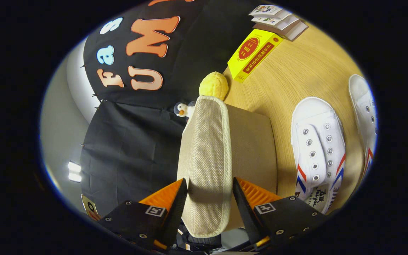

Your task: Open the storage box then place both shoes into the box .Put the left shoe in first, then the right shoe, with the right side of both shoes facing outward in a uniform manner.

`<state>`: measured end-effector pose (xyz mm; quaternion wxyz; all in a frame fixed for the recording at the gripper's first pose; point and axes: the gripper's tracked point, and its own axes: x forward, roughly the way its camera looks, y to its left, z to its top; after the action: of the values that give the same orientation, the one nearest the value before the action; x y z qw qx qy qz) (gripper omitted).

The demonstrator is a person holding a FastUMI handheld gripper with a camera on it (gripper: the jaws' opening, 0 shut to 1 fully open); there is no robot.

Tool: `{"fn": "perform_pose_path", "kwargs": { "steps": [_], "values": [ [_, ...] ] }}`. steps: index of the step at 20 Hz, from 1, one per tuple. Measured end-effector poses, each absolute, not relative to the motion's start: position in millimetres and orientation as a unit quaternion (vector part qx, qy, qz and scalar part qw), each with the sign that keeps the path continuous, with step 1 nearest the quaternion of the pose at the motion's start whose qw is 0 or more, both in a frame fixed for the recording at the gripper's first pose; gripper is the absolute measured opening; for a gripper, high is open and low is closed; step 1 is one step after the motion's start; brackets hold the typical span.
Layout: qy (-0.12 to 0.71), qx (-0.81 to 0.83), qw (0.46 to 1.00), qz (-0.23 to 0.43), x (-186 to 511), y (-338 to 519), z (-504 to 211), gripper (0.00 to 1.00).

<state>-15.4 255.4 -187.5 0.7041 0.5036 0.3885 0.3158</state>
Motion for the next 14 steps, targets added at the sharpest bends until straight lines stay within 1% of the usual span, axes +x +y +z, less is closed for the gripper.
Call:
{"fn": "perform_pose_path", "kwargs": {
  "steps": [1,2,4,6,8,9,10,11,12,14],
  "values": [
    [0.391,0.508,0.699,0.318,-17,253,-185,0.71],
    [0.39,0.514,0.694,0.319,-19,251,-182,0.63],
    [0.378,0.535,0.681,0.327,-20,245,-165,0.56],
    [0.362,0.546,0.678,0.333,-19,240,-149,0.47],
    [0.353,0.546,0.686,0.326,-17,234,-139,0.28],
    [0.348,0.544,0.692,0.322,-16,231,-134,0.21],
    [0.341,0.544,0.696,0.321,-17,231,-126,0.08],
    [0.336,0.54,0.699,0.328,-19,232,-115,0.04],
    [0.331,0.536,0.7,0.337,-22,236,-104,0.01],
    [0.314,0.53,0.706,0.349,-24,244,-81,0.01]
  ]
}}
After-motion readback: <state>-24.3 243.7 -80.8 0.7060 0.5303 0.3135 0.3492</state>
